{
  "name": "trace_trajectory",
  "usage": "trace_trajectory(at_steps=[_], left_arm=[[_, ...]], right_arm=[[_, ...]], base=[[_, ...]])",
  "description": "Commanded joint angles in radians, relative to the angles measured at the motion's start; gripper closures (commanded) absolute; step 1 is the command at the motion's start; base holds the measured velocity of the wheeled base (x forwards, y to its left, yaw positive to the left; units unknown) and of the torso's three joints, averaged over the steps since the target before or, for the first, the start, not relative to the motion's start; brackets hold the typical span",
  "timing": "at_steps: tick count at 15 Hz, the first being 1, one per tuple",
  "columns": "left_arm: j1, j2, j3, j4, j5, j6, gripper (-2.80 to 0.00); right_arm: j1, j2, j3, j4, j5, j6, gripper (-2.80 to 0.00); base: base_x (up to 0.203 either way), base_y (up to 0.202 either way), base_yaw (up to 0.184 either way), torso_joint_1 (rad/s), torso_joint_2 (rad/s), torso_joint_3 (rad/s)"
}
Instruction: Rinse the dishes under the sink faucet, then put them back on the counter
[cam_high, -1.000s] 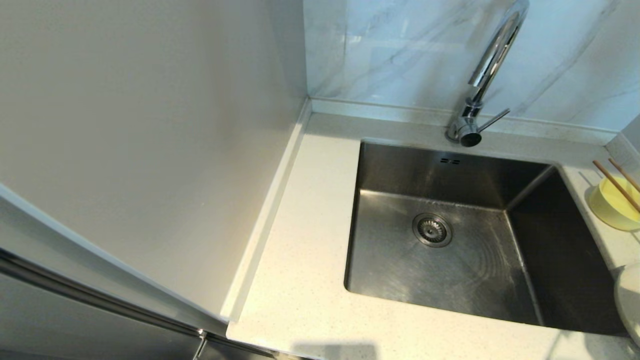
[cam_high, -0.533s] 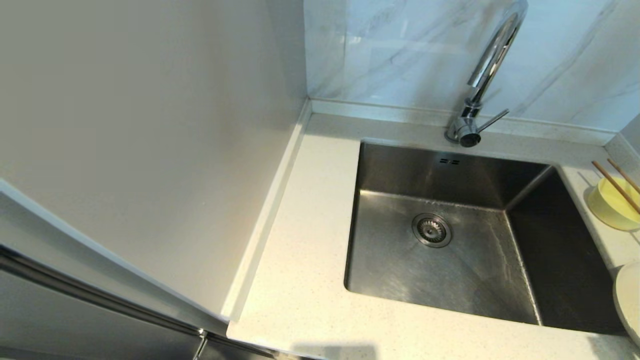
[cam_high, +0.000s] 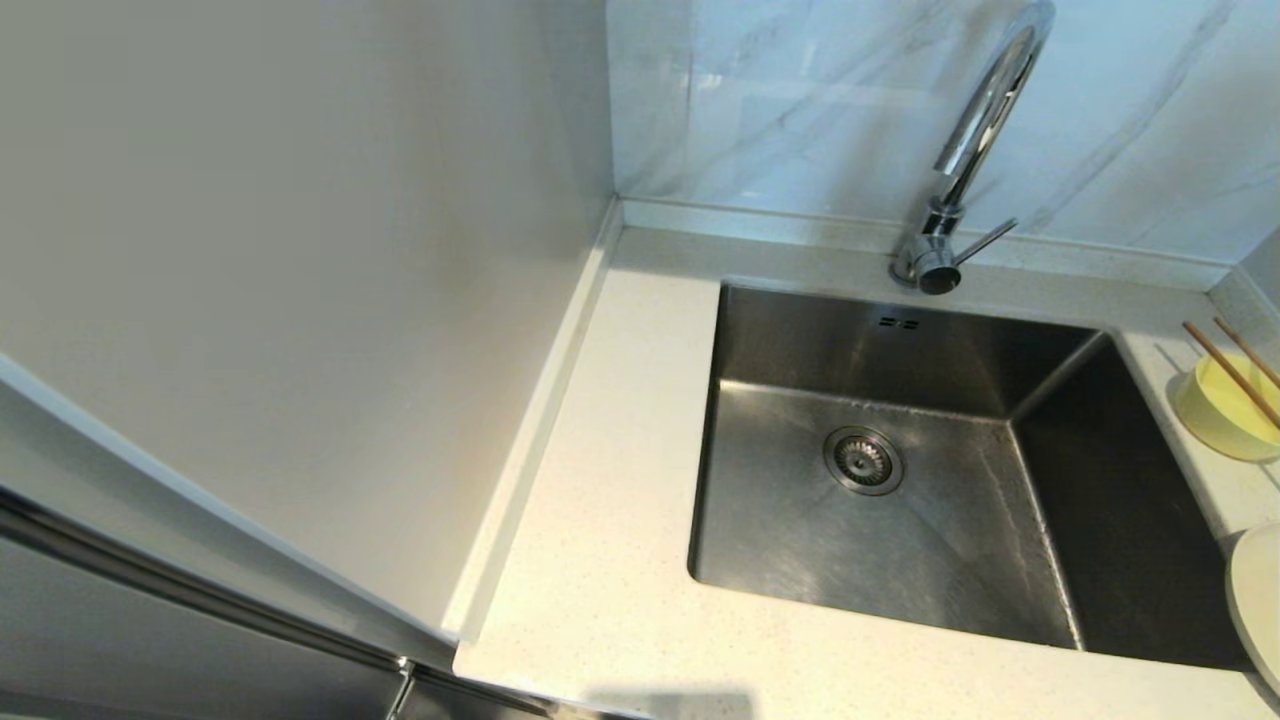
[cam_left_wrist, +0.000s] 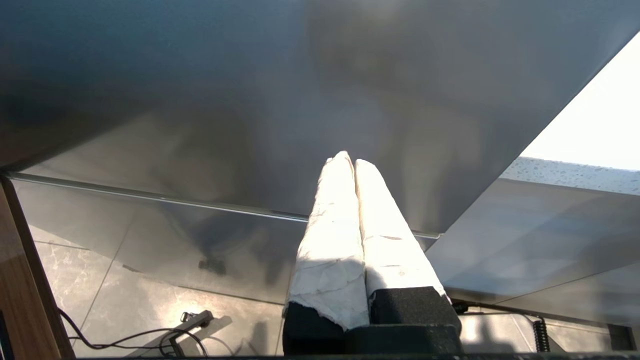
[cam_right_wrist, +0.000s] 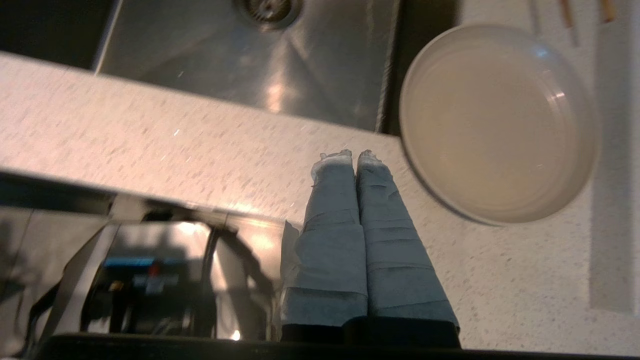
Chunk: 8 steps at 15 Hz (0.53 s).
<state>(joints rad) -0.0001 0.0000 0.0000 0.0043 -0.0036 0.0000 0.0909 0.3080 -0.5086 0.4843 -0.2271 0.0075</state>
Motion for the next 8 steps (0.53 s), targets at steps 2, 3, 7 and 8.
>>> trace_trajectory(at_steps=[2, 3, 7, 8], left_arm=[[0.0, 0.0, 0.0, 0.0, 0.0, 0.0, 0.0], [0.0, 0.0, 0.0, 0.0, 0.001, 0.0, 0.0], [0.0, 0.0, 0.0, 0.0, -0.001, 0.0, 0.0], [0.0, 0.0, 0.0, 0.0, -0.001, 0.0, 0.0]], right_arm=[[-0.048, -0.035, 0.027, -0.032, -0.015, 0.004, 0.0], [-0.101, -0.035, 0.028, -0.046, -0.001, 0.002, 0.0], [-0.108, -0.096, 0.12, -0.07, 0.043, 0.034, 0.0], [-0.101, -0.127, 0.147, -0.086, 0.043, 0.036, 0.0]], base=[[0.0, 0.0, 0.0, 0.0, 0.0, 0.0], [0.0, 0.0, 0.0, 0.0, 0.0, 0.0], [0.0, 0.0, 0.0, 0.0, 0.0, 0.0], [0.0, 0.0, 0.0, 0.0, 0.0, 0.0]])
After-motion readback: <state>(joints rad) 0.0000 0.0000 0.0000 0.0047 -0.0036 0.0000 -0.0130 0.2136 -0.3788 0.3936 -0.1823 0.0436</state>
